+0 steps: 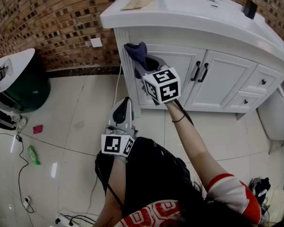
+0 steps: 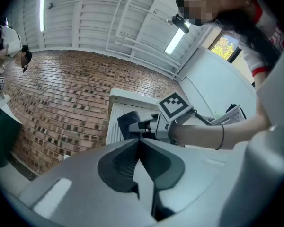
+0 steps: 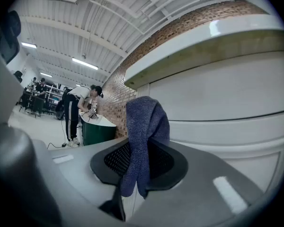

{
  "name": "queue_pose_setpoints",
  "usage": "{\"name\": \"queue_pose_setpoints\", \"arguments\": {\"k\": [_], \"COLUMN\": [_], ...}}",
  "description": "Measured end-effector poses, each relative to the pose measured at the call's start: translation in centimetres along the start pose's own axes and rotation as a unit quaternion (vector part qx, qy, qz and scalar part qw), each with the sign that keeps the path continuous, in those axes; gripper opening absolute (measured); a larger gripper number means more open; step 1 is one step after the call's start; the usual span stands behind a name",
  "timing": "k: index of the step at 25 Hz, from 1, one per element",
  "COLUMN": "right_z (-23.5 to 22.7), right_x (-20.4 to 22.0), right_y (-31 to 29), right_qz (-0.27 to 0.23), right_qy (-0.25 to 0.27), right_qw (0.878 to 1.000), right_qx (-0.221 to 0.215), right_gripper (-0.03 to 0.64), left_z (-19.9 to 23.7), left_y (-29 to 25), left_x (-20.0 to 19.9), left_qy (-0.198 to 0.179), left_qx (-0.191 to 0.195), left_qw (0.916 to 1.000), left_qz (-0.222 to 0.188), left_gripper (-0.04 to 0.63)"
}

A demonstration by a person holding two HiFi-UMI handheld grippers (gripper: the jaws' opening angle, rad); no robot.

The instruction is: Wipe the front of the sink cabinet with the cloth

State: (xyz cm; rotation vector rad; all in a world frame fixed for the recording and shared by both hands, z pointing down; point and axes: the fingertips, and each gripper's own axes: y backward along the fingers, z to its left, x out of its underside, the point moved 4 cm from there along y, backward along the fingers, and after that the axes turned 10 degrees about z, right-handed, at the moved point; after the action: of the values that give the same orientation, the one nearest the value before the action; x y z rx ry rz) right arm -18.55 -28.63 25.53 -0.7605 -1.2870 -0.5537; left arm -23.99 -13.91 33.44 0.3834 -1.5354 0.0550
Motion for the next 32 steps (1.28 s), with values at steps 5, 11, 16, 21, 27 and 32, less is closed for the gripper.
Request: {"name": "queue_pose_setpoints", "arguments": {"k": [5,11,16,21,27,32], "right_z": [-1.9,-5.4,-9.2,-13.0,-16.3,-16.7], "right_x": [1.0,2.0,3.1,4.3,5.4,5.5], "right_y": [-0.5,2.2,5.8,9.6,13.5,14.4], "right_qz": [0.012,0.017,0.020,0.021,0.005,-0.004], "right_qy": [0.000,-0.001,-0.012,-0.030,-0.084,-0.105], "right_qw": [1.000,0.998,0.994,0.988,0.982,0.982], "right_qx": [0.021,0.068,0.109,0.149,0.167,0.160], "right_gripper": [0.080,0.080,0.080,0.080,0.081,0.081], "left_z": [-0.3,-1.4,-3.1,-4.5,-5.7,-6.5], "left_y": [-0.9,-2.3,-3.6,-5.0,-6.3,-7.1], "left_x": [-0.2,0.0,0.0,0.9,1.6,2.6], "left_qy": [0.001,0.007,0.005,0.002,0.006,-0.004], "left_qx": [0.009,0.028,0.047,0.058,0.069,0.078], "left_qw": [0.9999,0.9996,0.9988,0.9983,0.9975,0.9966], "left_qz": [-0.006,-0.006,-0.007,0.005,0.009,0.028], "left_gripper": [0.000,0.000,0.000,0.000,0.000,0.000]}}
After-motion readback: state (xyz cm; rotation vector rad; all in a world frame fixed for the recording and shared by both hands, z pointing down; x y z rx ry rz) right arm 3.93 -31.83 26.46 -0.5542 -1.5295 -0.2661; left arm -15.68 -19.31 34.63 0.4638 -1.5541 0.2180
